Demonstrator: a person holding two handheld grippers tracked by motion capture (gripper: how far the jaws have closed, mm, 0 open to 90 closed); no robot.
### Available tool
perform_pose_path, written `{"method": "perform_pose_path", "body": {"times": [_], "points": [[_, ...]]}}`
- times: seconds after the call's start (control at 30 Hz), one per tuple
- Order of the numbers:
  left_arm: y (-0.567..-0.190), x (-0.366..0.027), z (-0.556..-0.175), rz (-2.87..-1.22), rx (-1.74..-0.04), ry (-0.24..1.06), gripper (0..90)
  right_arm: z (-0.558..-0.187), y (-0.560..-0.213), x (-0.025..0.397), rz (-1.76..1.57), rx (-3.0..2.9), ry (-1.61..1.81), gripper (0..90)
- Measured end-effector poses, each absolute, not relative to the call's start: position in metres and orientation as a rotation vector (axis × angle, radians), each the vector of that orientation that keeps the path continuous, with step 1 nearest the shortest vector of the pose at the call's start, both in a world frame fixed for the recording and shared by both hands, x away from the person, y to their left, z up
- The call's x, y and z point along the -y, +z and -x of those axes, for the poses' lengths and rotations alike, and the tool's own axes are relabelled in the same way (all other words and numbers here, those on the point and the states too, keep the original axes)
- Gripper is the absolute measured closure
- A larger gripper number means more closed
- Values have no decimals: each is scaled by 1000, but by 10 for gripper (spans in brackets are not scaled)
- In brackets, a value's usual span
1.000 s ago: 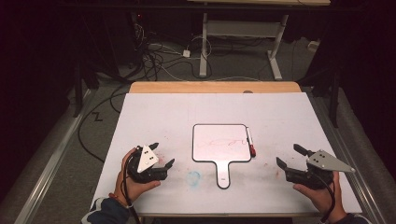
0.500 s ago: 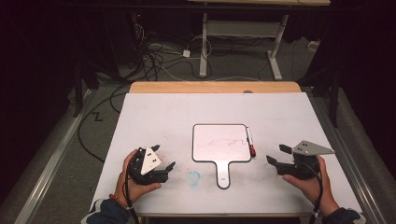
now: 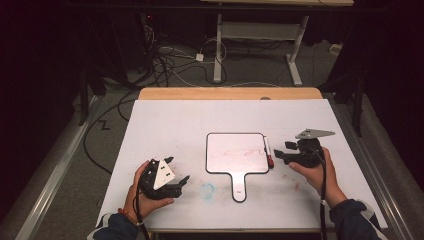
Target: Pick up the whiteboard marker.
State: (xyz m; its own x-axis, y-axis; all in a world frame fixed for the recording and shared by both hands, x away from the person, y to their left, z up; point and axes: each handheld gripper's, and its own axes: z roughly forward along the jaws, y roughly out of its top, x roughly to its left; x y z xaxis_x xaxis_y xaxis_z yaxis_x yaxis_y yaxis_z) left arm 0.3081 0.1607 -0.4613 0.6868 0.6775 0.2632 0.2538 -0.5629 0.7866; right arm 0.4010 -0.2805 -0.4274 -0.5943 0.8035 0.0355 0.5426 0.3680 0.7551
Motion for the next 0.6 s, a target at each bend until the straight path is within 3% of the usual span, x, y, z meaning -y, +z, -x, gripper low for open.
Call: {"method": "perform_pose_path", "body": {"times": [0.37,0.6], "points": [[-463,-160,-309,-2164,-704,713,209,-447,-437,256,-1288,-2383,1024,517],[-464,-160,-309,-2174,-695,711,209,-472,-446,248,-1406,-2451,929,621]]}}
